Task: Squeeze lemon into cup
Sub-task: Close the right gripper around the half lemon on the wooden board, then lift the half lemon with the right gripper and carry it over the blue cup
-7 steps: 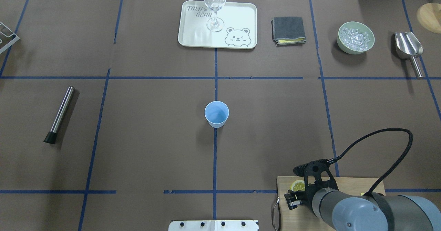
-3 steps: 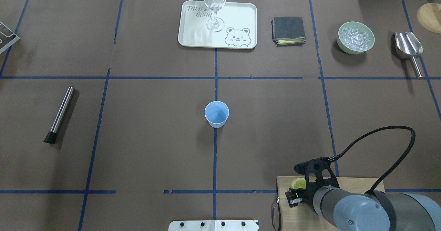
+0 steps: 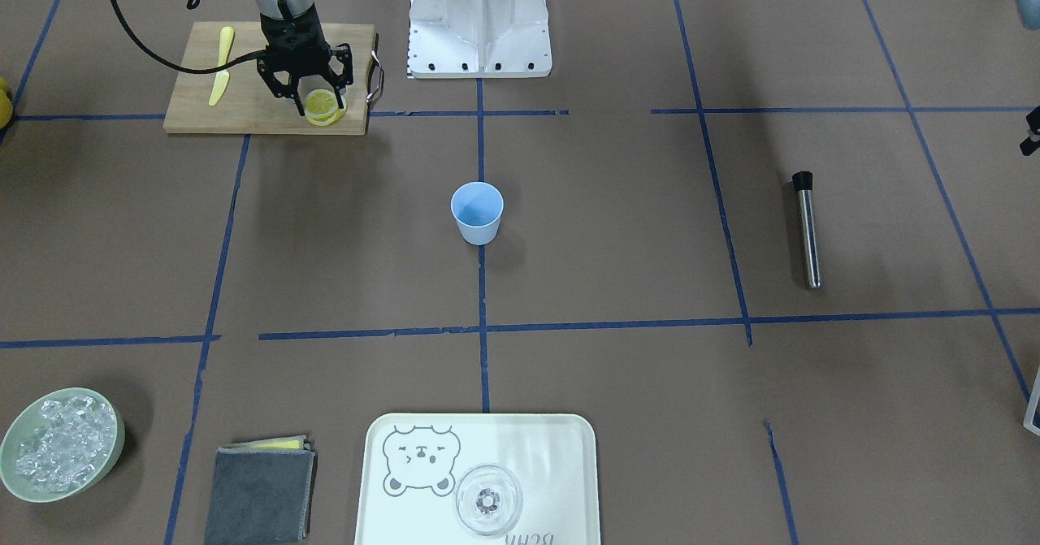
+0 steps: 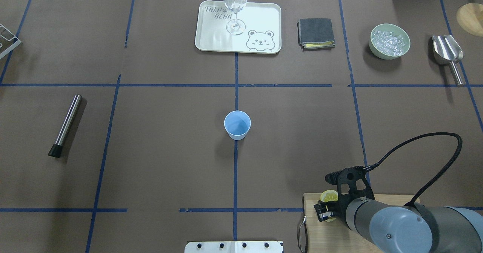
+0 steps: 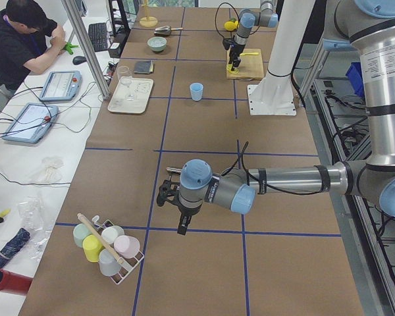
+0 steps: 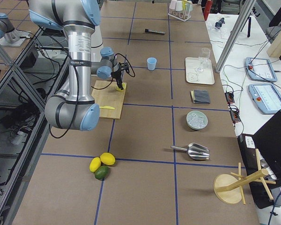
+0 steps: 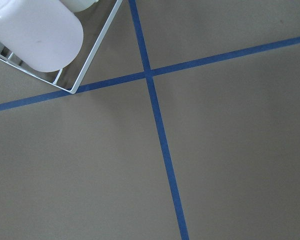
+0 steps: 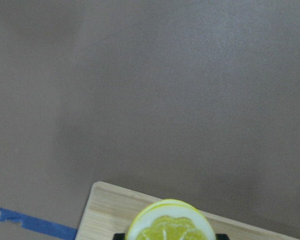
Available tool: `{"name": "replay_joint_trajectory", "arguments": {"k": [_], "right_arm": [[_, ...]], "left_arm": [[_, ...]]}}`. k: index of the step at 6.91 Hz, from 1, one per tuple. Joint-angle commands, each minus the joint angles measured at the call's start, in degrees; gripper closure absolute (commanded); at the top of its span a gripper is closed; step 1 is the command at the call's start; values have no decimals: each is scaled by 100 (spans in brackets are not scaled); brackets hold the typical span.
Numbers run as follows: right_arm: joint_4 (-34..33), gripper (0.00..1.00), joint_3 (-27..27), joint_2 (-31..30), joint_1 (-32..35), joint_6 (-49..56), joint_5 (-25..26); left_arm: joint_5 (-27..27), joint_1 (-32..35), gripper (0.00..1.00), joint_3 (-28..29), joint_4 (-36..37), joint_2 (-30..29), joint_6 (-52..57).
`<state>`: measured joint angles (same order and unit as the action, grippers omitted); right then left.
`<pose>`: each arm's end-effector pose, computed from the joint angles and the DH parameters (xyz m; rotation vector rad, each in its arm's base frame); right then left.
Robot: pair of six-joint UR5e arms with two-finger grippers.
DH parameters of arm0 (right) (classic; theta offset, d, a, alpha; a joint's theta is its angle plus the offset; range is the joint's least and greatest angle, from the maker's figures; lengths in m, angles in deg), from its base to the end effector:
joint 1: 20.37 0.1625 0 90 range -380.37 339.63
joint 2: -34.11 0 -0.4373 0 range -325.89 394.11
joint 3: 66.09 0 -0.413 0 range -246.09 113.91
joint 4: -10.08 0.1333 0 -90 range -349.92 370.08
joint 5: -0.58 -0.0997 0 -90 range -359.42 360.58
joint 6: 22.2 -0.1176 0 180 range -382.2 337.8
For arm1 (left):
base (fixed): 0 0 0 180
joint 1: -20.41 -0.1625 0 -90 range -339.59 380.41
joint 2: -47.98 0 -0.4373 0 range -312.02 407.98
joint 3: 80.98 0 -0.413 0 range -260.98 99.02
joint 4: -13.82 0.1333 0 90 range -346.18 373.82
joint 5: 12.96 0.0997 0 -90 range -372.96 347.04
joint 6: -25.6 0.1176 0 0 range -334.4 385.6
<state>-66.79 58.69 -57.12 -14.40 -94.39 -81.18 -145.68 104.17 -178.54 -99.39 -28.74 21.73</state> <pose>-0.4696 -0.2001 0.3788 0.3006 -0.7684 -0.1362 -0.0063 -0.4348 0.6817 0.2247 0.7628 0.1529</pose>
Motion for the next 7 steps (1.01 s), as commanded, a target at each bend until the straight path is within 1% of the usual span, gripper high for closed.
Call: {"name": "replay_joint_trajectory", "arguments": {"k": [1, 3, 5, 6, 7], "right_arm": [[-47, 42, 231, -17, 150, 11, -94], [-143, 42, 363, 27, 483, 11, -452], [-328, 42, 364, 158, 659, 20, -585], [-720, 42, 329, 533, 721, 29, -612], [-1429, 42, 328, 1198, 757, 29, -621]], "left_arm": [[0, 0, 0, 0, 0, 0, 0], [0, 0, 0, 0, 0, 0, 0], [0, 0, 0, 0, 0, 0, 0], [0, 0, 0, 0, 0, 0, 0], [0, 0, 0, 0, 0, 0, 0]]}}
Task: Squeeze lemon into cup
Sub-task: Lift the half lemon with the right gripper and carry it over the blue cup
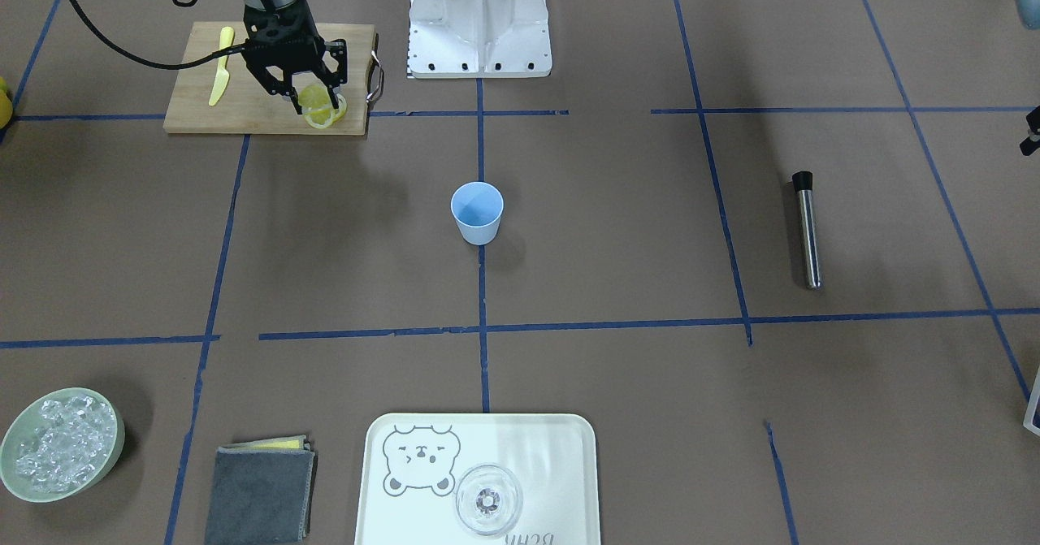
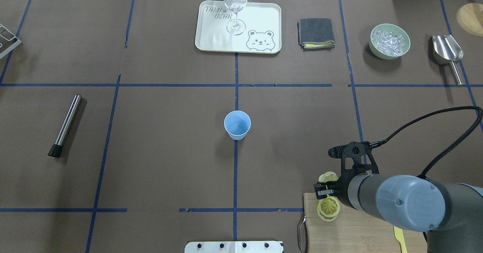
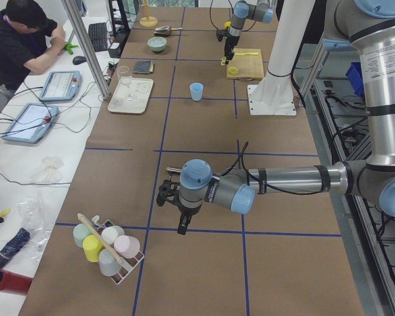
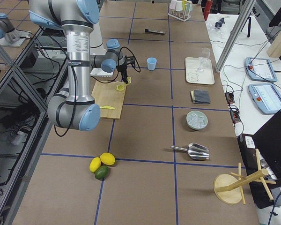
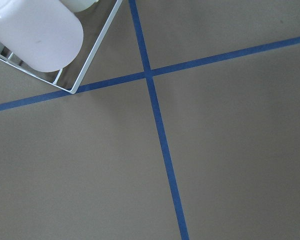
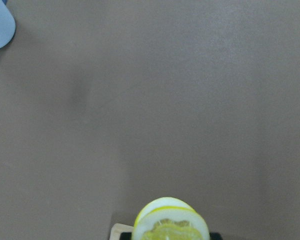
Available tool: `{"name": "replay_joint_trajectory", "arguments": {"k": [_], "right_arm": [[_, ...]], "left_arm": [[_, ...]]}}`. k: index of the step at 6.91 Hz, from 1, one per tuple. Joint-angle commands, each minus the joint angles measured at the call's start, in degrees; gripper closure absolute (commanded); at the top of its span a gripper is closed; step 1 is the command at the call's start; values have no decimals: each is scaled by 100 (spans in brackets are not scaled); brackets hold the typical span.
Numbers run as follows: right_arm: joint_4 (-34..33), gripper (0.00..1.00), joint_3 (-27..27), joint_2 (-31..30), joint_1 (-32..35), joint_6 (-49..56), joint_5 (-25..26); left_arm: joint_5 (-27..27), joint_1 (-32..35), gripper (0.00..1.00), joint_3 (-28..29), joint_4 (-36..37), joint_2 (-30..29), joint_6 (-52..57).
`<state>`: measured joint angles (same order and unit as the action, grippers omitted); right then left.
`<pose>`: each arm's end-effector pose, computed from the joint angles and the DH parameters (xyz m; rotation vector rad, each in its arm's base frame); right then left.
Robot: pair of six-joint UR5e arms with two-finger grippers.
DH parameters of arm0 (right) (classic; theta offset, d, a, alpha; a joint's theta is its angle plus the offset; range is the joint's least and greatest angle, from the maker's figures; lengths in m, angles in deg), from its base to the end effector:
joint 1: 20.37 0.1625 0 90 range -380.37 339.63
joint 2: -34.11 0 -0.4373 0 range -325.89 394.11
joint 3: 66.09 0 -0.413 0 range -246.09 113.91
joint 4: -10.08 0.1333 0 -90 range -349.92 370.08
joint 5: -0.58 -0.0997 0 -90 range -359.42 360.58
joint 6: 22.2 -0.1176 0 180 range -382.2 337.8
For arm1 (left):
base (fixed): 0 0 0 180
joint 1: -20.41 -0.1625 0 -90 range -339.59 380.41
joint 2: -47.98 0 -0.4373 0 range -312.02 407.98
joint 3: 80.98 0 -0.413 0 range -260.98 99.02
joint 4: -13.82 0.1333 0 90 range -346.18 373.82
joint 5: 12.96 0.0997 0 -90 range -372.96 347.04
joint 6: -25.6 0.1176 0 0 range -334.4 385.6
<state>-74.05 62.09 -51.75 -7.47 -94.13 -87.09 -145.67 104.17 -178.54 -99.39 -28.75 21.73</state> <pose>-0.4478 -0.2442 0.3246 0.2614 -0.8004 -0.0677 -0.0063 -0.4349 0.6816 0.2249 0.7626 0.1530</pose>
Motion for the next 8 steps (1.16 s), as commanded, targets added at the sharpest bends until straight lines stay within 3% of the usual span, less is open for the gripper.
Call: {"name": "replay_joint_trajectory", "arguments": {"k": [1, 3, 8], "right_arm": [[-1371, 42, -30, 1337, 81, 3, -22], [-2271, 42, -109, 2298, 247, 3, -83], [-2249, 43, -1995, 3995, 1206, 363, -637]], "left_arm": [[0, 0, 0, 1, 0, 0, 0], [0, 0, 0, 1, 0, 0, 0], [0, 0, 0, -16, 0, 0, 0]]}}
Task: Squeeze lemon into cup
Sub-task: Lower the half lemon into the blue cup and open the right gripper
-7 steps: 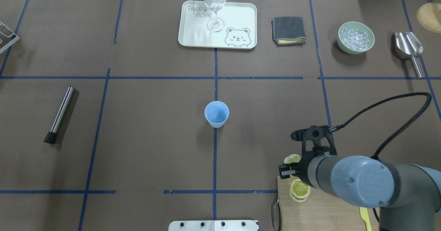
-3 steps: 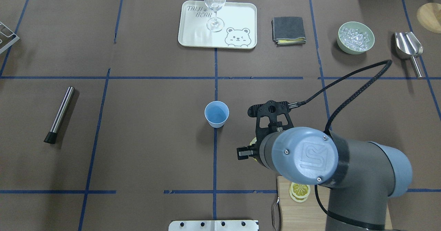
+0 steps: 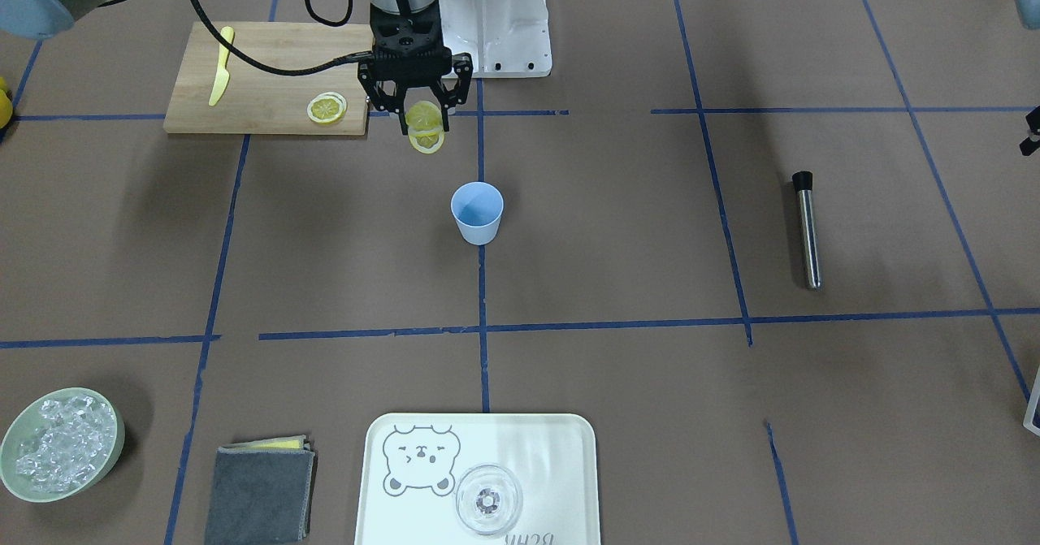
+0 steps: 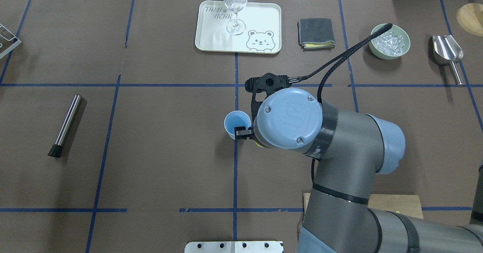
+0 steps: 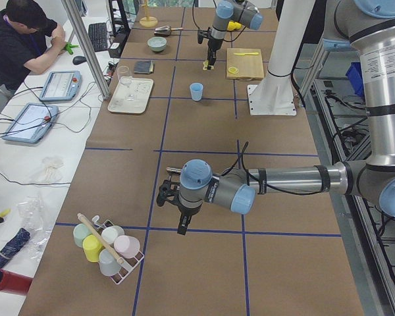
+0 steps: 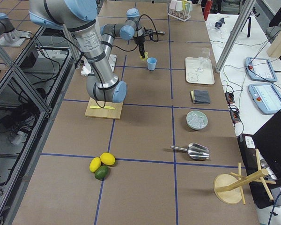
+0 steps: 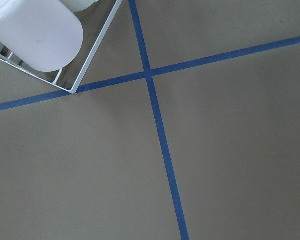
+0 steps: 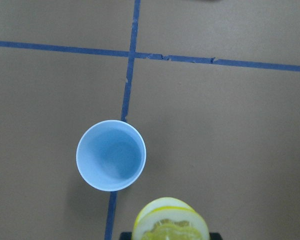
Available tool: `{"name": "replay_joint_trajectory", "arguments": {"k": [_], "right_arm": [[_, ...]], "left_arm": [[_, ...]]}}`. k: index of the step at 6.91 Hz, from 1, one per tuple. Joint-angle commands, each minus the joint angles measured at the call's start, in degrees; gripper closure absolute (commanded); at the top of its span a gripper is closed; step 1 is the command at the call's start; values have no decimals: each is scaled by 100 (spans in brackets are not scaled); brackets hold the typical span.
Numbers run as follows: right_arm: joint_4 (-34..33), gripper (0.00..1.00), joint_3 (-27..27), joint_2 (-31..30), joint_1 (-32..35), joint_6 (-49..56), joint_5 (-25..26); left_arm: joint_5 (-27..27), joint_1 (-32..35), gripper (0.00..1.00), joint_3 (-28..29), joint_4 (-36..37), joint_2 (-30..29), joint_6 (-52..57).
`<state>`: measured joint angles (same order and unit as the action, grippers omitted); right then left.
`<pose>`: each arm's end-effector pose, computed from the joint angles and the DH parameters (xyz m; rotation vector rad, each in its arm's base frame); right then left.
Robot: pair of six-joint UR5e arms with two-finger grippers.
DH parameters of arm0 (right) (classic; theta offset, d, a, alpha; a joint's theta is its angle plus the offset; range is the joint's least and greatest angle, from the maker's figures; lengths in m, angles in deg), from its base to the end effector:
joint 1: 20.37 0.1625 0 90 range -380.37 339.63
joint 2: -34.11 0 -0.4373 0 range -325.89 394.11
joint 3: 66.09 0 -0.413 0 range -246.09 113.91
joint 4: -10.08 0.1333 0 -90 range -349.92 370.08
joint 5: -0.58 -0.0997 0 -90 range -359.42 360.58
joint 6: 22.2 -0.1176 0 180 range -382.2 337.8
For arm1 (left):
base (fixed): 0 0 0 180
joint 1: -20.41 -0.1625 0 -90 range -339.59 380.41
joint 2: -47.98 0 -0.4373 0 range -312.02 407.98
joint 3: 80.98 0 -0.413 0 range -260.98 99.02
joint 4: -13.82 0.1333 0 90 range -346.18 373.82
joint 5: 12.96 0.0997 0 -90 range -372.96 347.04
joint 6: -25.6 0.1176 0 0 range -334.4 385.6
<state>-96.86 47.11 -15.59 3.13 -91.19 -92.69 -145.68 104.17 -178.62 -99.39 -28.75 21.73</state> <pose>-0.5189 -0.3637 0.1347 0.2578 -0.7723 0.0178 -0.0063 -0.4350 0.6809 0.2262 0.7629 0.1535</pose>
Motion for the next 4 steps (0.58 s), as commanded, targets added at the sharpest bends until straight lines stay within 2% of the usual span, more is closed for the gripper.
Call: {"name": "replay_joint_trajectory", "arguments": {"k": [1, 3, 4], "right_arm": [[111, 43, -1005, 739, 198, 70, -76], [812, 43, -1876, 988, 225, 53, -76], [815, 43, -1924, 989, 216, 53, -94]], "left_arm": [[0, 0, 0, -18, 0, 0, 0], [0, 0, 0, -18, 0, 0, 0], [0, 0, 0, -18, 0, 0, 0]]}}
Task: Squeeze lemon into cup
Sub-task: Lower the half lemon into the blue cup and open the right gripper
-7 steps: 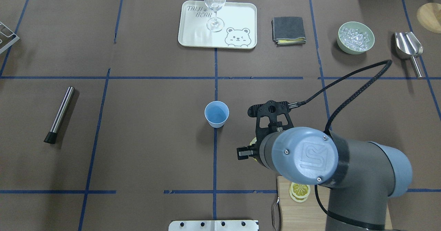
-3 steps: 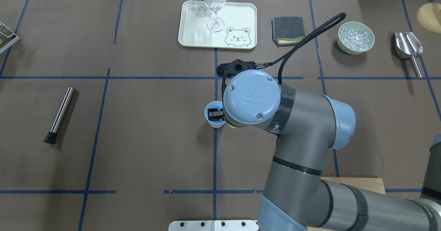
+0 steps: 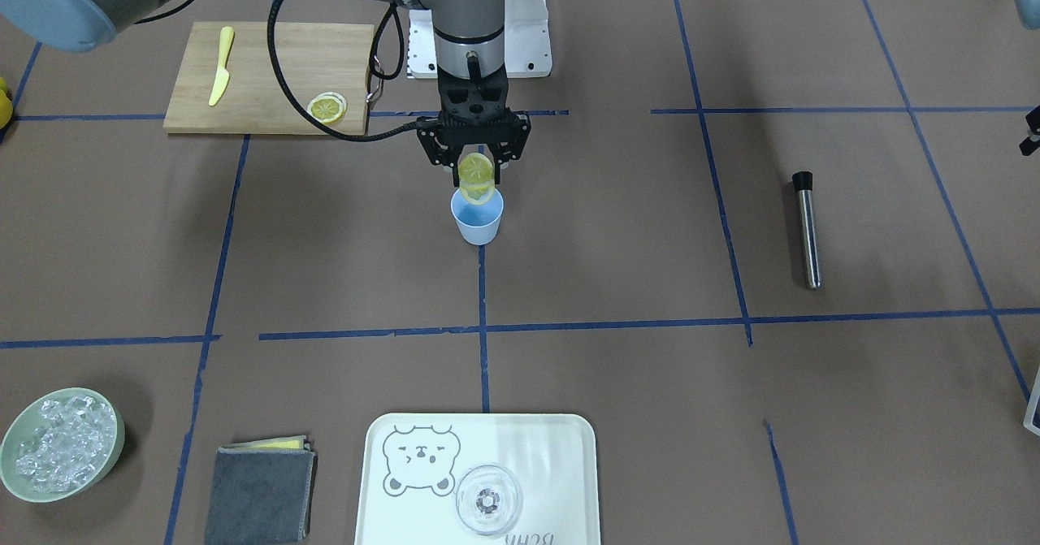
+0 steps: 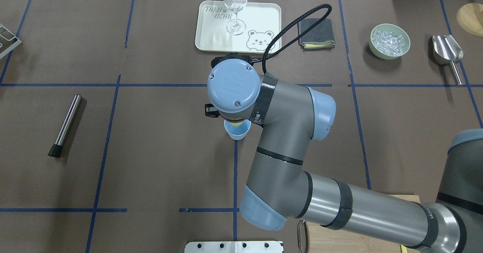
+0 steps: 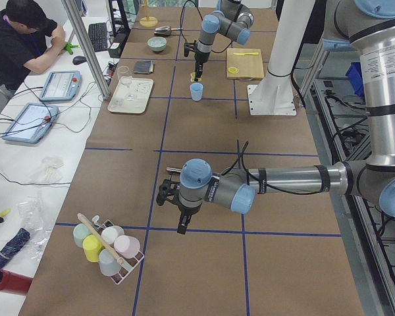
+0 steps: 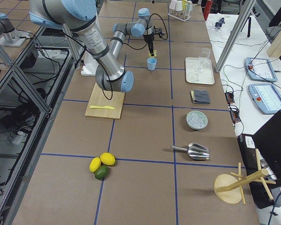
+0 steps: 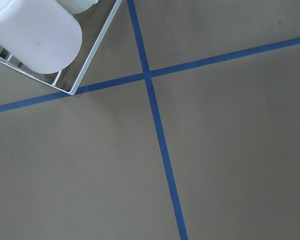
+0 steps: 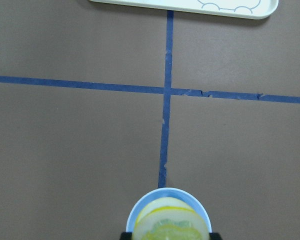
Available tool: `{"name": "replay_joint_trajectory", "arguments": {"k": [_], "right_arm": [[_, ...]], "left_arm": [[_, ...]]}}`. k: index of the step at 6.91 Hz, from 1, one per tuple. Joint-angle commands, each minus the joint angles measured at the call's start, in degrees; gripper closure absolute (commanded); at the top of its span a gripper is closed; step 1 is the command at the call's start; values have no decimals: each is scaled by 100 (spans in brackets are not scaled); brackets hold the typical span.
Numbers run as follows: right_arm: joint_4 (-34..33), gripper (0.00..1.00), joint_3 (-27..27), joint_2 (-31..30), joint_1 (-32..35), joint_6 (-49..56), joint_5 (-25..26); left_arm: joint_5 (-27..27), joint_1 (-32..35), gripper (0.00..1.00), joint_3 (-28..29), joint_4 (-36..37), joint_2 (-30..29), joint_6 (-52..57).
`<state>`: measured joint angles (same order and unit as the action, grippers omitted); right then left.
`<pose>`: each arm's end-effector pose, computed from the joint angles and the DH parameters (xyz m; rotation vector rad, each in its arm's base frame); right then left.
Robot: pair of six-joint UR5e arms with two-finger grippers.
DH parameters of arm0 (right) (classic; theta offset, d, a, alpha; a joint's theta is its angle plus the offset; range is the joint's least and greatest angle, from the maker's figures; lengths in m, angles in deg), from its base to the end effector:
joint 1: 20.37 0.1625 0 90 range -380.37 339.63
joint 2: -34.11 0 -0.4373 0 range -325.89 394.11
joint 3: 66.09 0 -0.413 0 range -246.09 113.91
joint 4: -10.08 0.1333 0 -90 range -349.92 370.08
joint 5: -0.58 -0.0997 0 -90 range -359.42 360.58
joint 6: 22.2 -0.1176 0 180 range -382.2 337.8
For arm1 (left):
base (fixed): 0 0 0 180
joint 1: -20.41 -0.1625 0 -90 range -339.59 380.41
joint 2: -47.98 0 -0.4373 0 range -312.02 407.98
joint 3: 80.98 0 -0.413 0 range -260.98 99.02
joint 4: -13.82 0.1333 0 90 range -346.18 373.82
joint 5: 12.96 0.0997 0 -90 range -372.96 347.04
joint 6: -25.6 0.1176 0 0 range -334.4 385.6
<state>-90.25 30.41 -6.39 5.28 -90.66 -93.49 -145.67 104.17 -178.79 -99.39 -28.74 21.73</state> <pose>-0.5923 -0.4230 0.1148 0.2573 -0.7571 0.0396 -0.0063 -0.4352 0.6794 0.2289 0.7628 0.1545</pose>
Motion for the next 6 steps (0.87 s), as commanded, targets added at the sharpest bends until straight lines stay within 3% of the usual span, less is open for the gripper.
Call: {"name": "replay_joint_trajectory", "arguments": {"k": [1, 3, 4, 5, 6], "right_arm": [[137, 43, -246, 43, 2, 7, -110], [128, 42, -193, -45, 2, 16, -164], [136, 36, -201, -45, 2, 16, -164], [154, 0, -210, -45, -7, 16, -147], [154, 0, -210, -45, -7, 16, -147]], "left_arm": [[0, 0, 0, -1, 0, 0, 0], [0, 0, 0, -1, 0, -9, 0], [0, -9, 0, 8, -9, -17, 0], [0, -9, 0, 8, -9, -26, 0], [0, -9, 0, 8, -9, -35, 0]]}}
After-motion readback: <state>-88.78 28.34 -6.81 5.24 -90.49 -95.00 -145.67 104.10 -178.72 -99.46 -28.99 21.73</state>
